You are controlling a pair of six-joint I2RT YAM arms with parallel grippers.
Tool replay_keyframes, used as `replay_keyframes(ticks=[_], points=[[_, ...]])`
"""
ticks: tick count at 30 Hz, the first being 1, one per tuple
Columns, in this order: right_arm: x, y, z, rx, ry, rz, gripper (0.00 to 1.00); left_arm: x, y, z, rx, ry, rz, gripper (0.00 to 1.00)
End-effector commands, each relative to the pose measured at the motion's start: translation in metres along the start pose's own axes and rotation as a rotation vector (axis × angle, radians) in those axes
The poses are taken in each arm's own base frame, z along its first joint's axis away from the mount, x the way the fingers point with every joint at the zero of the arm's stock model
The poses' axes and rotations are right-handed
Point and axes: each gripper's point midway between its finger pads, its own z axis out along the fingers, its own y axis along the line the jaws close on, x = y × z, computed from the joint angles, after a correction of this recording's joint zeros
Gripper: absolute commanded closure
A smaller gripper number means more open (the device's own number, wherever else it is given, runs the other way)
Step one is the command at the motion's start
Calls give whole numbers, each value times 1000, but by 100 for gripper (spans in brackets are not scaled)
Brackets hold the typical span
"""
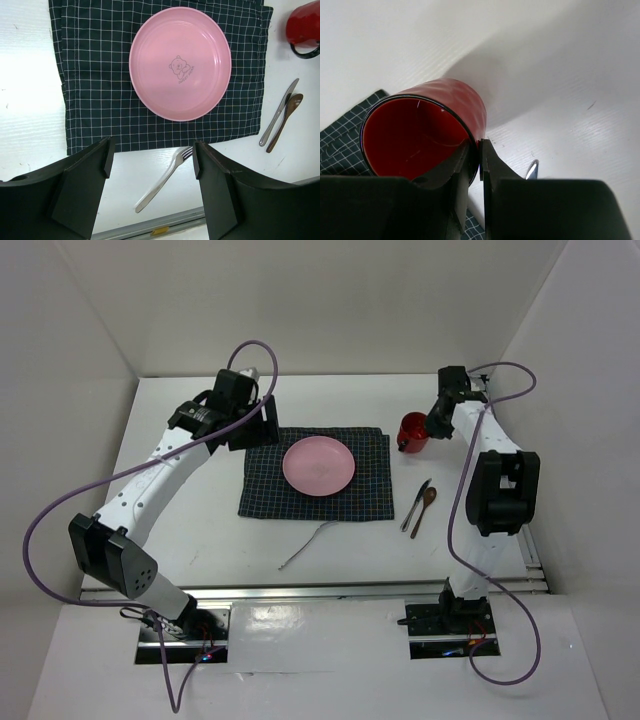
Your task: Set the dinner table for one person
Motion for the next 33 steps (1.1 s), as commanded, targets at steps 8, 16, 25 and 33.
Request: replay_keyframes(ticks=[8, 16, 25, 33], points=[[-28, 101, -44, -143, -106, -138, 100, -13, 5, -24, -23, -64, 24, 19], [2, 130, -23, -141, -51, -187, 100, -11, 16, -37, -49, -90, 16, 19], [19, 125, -8, -99, -16, -191, 100, -8, 26, -38, -66, -86, 4, 19], [19, 130, -17, -139, -11, -187, 43, -4, 26, -36, -63, -74, 5, 19]])
